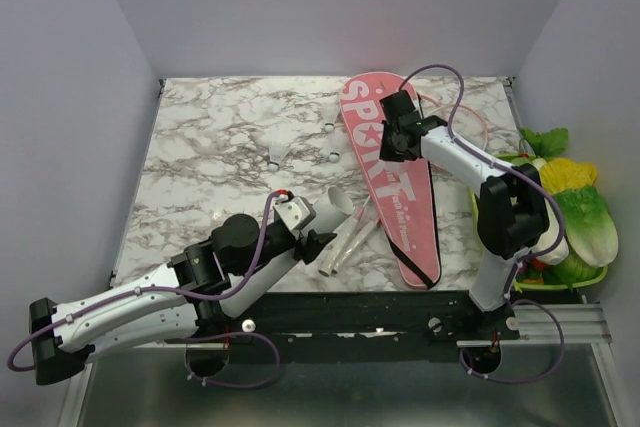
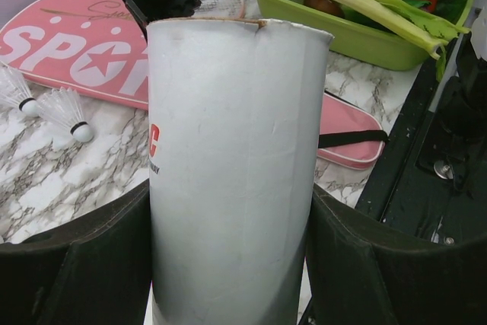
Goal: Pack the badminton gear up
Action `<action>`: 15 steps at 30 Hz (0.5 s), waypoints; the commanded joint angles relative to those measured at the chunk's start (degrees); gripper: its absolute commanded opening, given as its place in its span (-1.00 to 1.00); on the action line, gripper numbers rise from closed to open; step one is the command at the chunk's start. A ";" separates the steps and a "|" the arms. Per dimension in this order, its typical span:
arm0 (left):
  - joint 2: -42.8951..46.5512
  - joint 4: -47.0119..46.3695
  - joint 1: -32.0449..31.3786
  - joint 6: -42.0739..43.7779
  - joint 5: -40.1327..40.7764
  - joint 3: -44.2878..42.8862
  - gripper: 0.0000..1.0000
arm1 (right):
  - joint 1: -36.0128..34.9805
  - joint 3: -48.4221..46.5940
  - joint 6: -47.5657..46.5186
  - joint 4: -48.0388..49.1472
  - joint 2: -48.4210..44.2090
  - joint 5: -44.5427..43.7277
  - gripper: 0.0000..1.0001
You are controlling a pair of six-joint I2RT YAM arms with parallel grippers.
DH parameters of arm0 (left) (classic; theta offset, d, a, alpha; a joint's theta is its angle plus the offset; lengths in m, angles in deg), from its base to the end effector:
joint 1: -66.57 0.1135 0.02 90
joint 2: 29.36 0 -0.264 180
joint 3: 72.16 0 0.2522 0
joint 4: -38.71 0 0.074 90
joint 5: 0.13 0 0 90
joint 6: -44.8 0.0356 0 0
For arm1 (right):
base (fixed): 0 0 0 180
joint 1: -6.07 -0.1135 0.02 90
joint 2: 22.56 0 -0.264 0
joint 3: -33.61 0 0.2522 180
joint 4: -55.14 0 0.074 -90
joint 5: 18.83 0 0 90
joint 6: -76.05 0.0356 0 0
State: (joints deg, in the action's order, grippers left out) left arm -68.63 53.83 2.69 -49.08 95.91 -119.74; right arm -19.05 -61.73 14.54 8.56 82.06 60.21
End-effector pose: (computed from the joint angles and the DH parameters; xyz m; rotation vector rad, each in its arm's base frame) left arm 0.0799 -0.1544 0.3041 0.8046 1.5576 -0.7899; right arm 0.3620 0.1623 0.2381 0.1485 2.5202 0.1334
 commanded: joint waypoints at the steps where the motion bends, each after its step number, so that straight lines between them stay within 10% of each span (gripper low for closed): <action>1: 0.24 5.40 -0.55 -11.33 3.36 1.65 -1.00 | 0.43 -3.23 0.51 -0.05 3.13 -3.98 -0.92; 15: 1.12 3.91 -0.55 -12.12 3.89 4.03 -1.00 | 0.60 -5.69 -2.47 -0.32 2.97 -4.51 0.11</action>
State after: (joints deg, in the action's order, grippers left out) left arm -67.88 52.70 2.69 -49.45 97.29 -118.85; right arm -18.92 -64.18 13.68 8.34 86.21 56.87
